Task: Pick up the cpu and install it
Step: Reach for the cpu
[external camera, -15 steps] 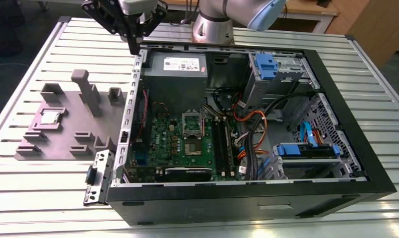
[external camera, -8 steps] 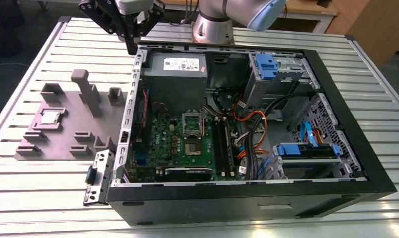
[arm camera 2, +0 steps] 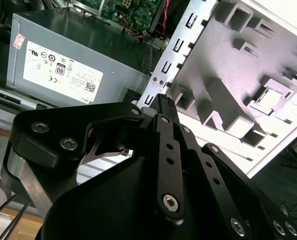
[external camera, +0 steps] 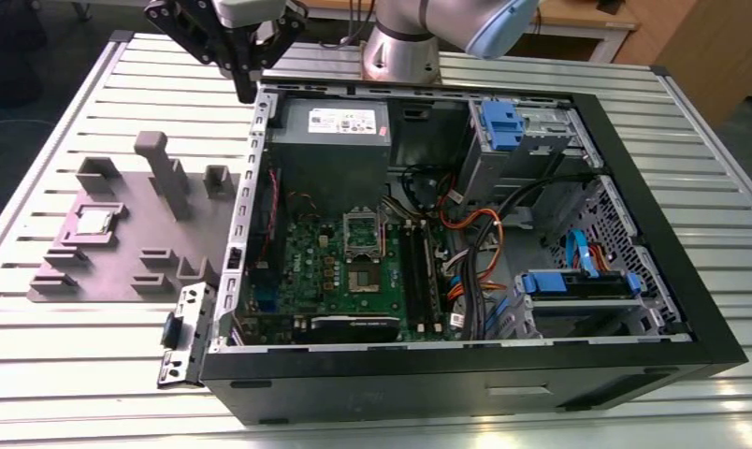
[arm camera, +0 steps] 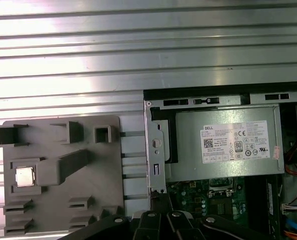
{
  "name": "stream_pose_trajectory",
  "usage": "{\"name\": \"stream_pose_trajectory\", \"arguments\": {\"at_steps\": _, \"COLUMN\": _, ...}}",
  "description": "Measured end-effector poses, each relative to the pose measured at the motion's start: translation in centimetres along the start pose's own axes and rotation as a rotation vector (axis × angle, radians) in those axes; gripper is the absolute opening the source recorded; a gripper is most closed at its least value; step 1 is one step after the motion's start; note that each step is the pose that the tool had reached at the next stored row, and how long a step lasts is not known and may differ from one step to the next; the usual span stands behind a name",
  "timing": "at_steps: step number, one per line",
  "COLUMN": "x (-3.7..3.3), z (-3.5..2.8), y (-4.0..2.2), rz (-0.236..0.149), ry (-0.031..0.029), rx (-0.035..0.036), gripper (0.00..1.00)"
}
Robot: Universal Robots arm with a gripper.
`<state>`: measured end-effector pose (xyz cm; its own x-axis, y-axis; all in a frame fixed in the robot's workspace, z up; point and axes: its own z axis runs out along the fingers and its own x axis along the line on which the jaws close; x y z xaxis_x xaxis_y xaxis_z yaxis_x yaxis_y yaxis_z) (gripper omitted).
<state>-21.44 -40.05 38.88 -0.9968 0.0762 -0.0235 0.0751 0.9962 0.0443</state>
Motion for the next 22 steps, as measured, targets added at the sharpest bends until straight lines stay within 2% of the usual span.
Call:
{"name": "stream_pose_trajectory", "arguments": {"at_steps": 6, "x": 0.16, "z": 0.0, "y": -0.01, "rz": 0.0, "ry": 0.0, "rx": 0.0, "gripper": 0.11}}
{"name": "stream_pose_trajectory", "arguments": {"at_steps": 22, "x": 1.24, "z": -0.03, "y": -0.09, "rz": 0.0, "ry": -0.0001, "rx": 0.0, "gripper": 0.11}}
